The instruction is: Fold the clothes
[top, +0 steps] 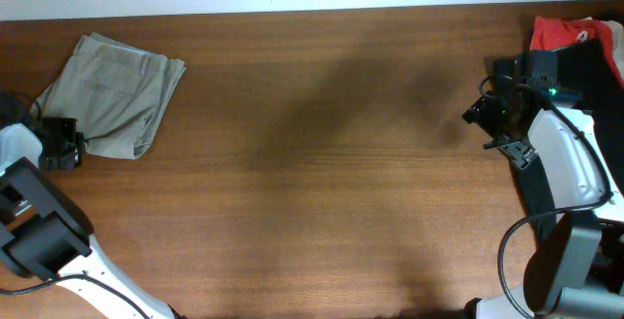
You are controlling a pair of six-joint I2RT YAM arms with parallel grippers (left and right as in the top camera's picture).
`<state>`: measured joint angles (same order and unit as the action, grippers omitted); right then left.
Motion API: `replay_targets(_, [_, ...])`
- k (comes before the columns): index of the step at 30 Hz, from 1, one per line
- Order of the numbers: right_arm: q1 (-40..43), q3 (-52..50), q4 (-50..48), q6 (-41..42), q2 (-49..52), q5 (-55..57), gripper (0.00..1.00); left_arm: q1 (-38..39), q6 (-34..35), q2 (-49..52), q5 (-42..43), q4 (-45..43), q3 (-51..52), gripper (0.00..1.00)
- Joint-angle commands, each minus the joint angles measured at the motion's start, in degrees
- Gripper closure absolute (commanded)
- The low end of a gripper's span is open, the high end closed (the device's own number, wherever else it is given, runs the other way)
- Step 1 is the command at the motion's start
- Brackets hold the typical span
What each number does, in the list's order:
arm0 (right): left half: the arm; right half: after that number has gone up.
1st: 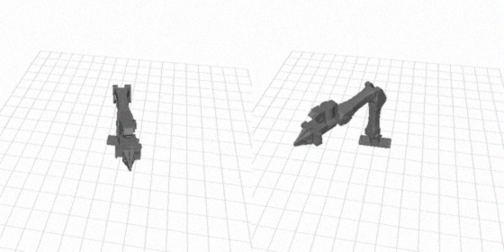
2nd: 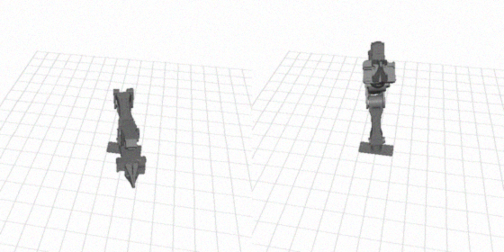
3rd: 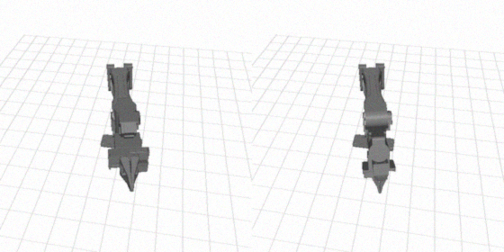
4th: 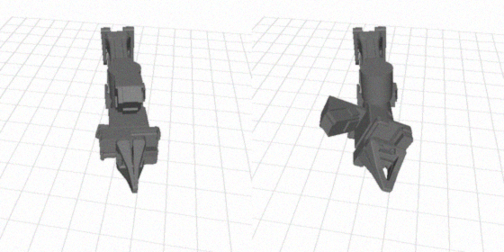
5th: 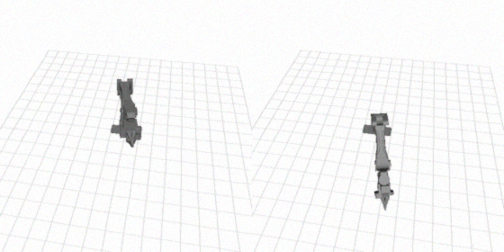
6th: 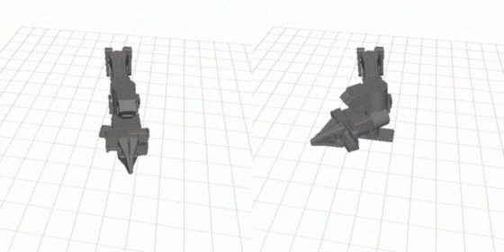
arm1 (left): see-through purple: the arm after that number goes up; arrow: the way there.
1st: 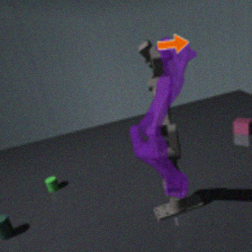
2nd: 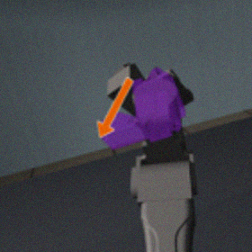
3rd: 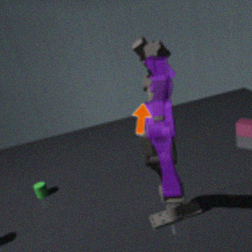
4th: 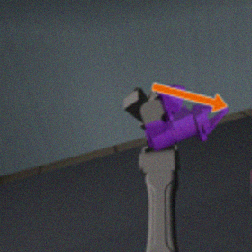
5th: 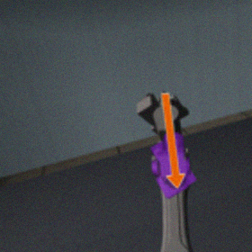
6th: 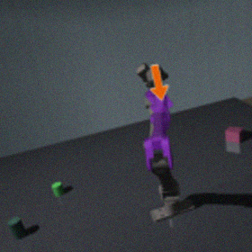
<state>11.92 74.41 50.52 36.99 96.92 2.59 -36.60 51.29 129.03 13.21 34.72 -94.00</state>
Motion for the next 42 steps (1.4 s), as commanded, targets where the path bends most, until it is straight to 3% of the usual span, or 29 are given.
replay_targets(1, [0.15, 0.39, 0.0, -0.28, 0.22, 1.11, 0.01, 4.07, 5.68, 1.38, -0.57, 1.57, 1.27, 0.99])
replay_targets(10, [0.15, 0.39, 0.0, -0.28, 0.22, 1.11, 0.01, 13.27, 4.92, 1.38, -2.1, 1.73, 1.27, 0.96])
replay_targets(16, [0.15, 0.39, 0.0, -0.28, 0.22, 1.11, 0.01, 17.4, 5.07, 1.46, -6.19, -3.02, 1.27, 0.96])
replay_targets(28, [0.15, 0.39, 0.0, -0.28, 0.22, 1.11, 0.01, 15.43, 4.81, 2.27, -14.36, -8.17, 1.27, 0.99])
replay_targets(36, [0.15, 0.39, 0.0, -0.28, 0.22, 1.11, 0.01, 13.53, 4.81, 2.43, -14.51, -11.96, 1.27, 0.99])
replay_targets(39, [0.15, 0.39, 0.0, -0.28, 0.22, 1.11, 0.01, 13.07, 5.27, 2.43, -15.37, -11.56, 1.27, 0.99])
replay_targets(42, [0.15, 0.39, 0.0, -0.28, 0.22, 1.11, 0.01, 7.8, 4.63, 2.43, -19.71, -7.26, 1.25, 0.99])
